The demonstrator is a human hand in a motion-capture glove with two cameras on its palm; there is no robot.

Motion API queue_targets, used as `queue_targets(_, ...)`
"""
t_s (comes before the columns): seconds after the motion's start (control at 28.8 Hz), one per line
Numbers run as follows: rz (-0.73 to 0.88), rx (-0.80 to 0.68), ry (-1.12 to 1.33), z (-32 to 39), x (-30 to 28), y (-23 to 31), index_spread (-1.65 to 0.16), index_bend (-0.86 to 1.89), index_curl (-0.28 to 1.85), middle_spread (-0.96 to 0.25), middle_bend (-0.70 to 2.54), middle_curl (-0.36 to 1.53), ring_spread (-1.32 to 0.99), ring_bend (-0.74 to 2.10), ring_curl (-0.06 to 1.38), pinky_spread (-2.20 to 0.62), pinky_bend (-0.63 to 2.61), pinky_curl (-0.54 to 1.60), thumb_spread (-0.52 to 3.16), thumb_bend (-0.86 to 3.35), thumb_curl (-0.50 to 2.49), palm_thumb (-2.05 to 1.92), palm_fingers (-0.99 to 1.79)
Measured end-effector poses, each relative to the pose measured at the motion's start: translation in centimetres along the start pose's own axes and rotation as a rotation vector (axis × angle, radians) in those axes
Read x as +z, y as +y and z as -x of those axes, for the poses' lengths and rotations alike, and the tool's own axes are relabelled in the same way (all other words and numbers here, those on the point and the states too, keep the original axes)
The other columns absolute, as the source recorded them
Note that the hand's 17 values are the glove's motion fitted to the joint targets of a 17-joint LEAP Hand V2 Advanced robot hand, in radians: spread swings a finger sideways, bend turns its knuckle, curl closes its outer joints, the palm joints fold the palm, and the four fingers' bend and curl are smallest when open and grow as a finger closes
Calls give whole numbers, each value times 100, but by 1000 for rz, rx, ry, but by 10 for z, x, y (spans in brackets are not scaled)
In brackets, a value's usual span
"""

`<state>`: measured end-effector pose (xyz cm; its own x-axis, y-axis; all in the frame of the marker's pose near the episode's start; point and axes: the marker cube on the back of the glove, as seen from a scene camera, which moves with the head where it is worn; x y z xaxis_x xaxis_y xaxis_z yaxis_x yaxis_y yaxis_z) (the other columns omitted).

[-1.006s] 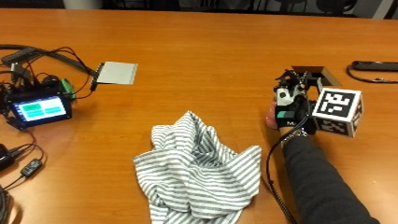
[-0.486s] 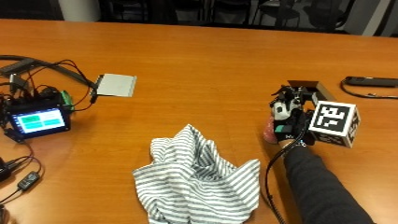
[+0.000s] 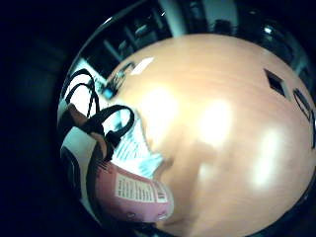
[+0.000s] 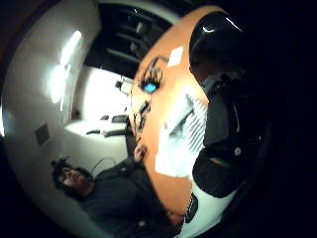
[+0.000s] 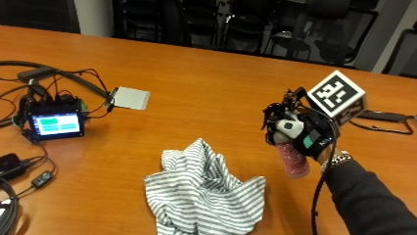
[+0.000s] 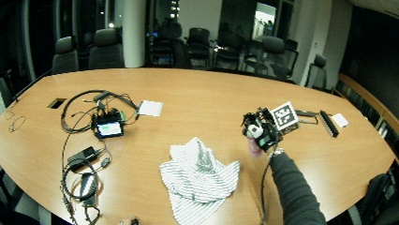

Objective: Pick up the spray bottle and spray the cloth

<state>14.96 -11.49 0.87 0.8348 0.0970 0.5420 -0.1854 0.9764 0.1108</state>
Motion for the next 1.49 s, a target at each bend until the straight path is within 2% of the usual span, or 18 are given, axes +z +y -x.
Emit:
queue_targets(0.14, 321, -30, 106, 44, 17, 2, -28, 22, 52, -21, 53, 50, -19, 65, 46, -29, 48, 39, 140, 6, 41, 84, 139)
queue_targets(0.28, 501, -27, 375, 70, 28, 0, -28, 22, 53, -21, 54, 50, -19, 66, 46, -29, 47, 39, 140, 4, 42, 84, 138)
queue_targets(0.52, 683, 26, 812, 87, 58, -2, -28, 22, 54, -21, 54, 50, -19, 67, 46, -30, 47, 39, 138, 3, 44, 84, 138)
queue_targets(0.9, 879, 67, 851, 60, 117, 11, -28, 21, 56, -22, 54, 50, -19, 68, 46, -30, 47, 38, 137, 0, 47, 84, 138)
queue_targets(1.04, 818, -27, 717, 97, 114, 6, -28, 20, 56, -22, 54, 50, -20, 68, 46, -30, 48, 38, 137, -1, 47, 84, 137)
queue_targets(1.25, 575, -226, 361, 167, 111, -30, -28, 19, 57, -22, 54, 50, -20, 68, 45, -30, 48, 39, 138, -1, 48, 83, 136)
queue_targets(1.49, 176, -234, -148, 159, 128, -82, -29, 19, 57, -22, 52, 50, -19, 67, 45, -28, 49, 39, 139, -1, 49, 83, 133)
